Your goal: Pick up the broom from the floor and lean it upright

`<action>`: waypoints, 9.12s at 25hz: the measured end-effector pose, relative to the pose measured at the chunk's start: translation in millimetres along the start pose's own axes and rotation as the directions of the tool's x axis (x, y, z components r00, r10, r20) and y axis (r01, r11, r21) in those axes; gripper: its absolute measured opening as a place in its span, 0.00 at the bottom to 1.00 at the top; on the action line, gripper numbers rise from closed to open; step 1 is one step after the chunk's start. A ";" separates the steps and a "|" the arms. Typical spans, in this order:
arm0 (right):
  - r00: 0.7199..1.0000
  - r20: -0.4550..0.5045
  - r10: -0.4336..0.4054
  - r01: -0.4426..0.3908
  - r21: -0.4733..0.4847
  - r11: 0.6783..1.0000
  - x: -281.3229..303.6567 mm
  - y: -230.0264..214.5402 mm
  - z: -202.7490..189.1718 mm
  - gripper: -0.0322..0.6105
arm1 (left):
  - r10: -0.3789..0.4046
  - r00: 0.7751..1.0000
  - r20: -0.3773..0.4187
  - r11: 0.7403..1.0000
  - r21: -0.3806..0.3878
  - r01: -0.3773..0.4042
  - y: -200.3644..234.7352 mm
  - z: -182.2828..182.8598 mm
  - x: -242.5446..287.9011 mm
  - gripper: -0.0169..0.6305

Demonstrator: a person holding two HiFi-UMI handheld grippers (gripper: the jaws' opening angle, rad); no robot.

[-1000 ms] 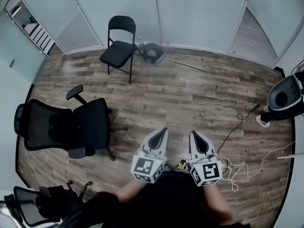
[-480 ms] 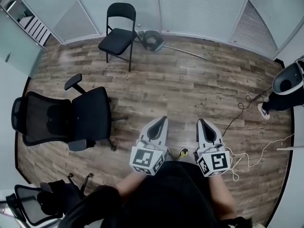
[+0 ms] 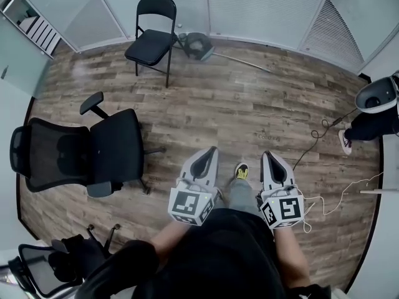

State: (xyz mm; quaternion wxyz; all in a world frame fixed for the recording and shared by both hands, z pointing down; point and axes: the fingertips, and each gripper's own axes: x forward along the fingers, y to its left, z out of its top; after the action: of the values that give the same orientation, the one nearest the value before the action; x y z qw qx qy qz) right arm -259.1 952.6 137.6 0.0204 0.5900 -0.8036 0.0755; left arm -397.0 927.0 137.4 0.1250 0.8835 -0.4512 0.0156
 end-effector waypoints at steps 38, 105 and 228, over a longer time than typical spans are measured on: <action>1.000 0.024 0.008 -0.011 0.097 0.995 191.0 -266.6 18.9 0.07 | 0.026 0.994 -0.111 0.997 0.074 -0.018 -9.5 27.6 316.2 0.06; 0.999 0.020 0.029 -0.031 0.084 0.996 507.6 -375.2 84.6 0.07 | 0.038 0.996 -0.075 0.996 0.084 -0.032 163.6 124.4 603.0 0.06; 0.916 -0.398 -0.043 0.095 0.111 0.989 1148.0 -745.0 -79.5 0.08 | -0.160 0.887 -0.433 0.907 0.291 0.305 506.0 -18.0 1314.4 0.06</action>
State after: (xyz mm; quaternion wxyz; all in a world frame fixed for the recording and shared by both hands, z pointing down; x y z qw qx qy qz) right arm 97.3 -338.8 428.5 0.1466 0.5908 -0.7550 0.2437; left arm -22.4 -395.8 443.9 0.0559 0.9176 -0.2950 0.2605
